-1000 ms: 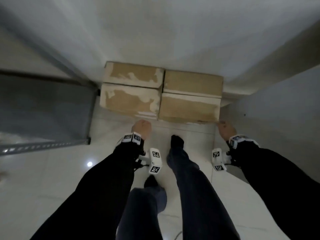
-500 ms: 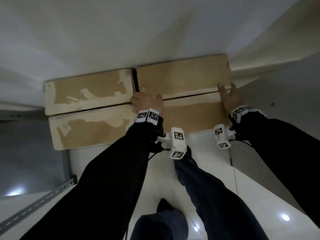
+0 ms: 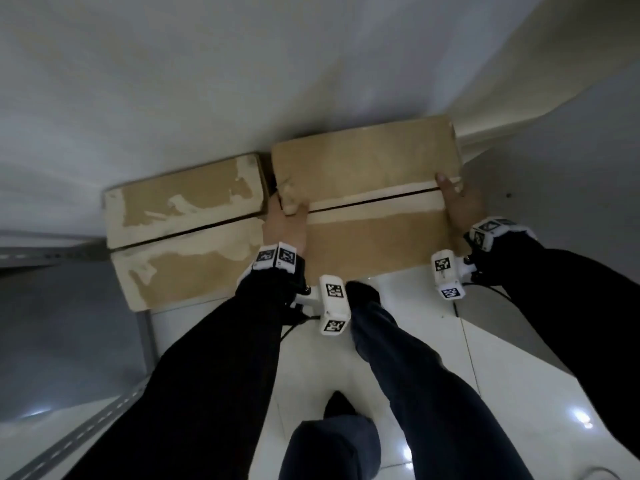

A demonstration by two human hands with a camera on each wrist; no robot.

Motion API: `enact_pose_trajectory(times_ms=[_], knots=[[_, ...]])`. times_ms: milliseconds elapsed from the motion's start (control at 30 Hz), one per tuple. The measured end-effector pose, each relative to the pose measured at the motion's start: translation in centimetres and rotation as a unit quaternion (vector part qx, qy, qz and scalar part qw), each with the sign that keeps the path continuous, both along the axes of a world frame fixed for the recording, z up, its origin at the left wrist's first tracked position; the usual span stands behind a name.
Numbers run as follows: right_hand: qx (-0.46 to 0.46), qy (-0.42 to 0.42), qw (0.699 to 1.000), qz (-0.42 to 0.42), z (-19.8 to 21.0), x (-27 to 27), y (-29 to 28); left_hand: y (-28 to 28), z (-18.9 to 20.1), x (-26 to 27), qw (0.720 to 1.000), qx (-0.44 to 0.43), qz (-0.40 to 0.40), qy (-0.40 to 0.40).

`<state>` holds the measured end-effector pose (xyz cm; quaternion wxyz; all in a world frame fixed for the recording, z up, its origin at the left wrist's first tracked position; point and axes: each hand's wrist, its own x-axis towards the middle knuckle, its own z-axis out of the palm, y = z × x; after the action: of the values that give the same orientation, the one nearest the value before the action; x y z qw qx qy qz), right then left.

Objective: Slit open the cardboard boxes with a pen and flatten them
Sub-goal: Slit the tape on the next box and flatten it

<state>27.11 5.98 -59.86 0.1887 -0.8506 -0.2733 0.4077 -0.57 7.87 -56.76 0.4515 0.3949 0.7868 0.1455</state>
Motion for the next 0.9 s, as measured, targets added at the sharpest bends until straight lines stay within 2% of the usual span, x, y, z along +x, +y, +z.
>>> enact_pose_trajectory(times_ms=[133, 267, 433, 600, 767, 900], knots=[[0.055, -0.018, 0.998, 0.007, 7.5, -0.4, -3.2, -3.4, 6.7, -0.9, 0.996, 0.074, 0.013, -0.045], [0.086, -0.025, 0.996, 0.019, 17.3, -0.9, -7.0, -7.9, 14.4, -2.0, 0.992, 0.101, 0.025, -0.078], [0.09, -0.046, 0.992, 0.071, 30.8, -2.0, -13.5, -13.8, 27.7, -3.8, 0.983, 0.149, 0.034, -0.103], [0.188, -0.057, 0.976, 0.095, 42.0, -2.6, -20.7, -18.6, 38.4, -4.9, 0.969, 0.219, -0.008, -0.116], [0.263, -0.082, 0.959, 0.071, 49.3, 0.2, -26.4, -22.0, 46.1, -2.0, 0.943, 0.291, -0.042, -0.157], [0.297, -0.1, 0.949, 0.038, 51.9, 5.6, -30.0, -24.3, 48.1, 3.9, 0.92, 0.339, -0.077, -0.179]])
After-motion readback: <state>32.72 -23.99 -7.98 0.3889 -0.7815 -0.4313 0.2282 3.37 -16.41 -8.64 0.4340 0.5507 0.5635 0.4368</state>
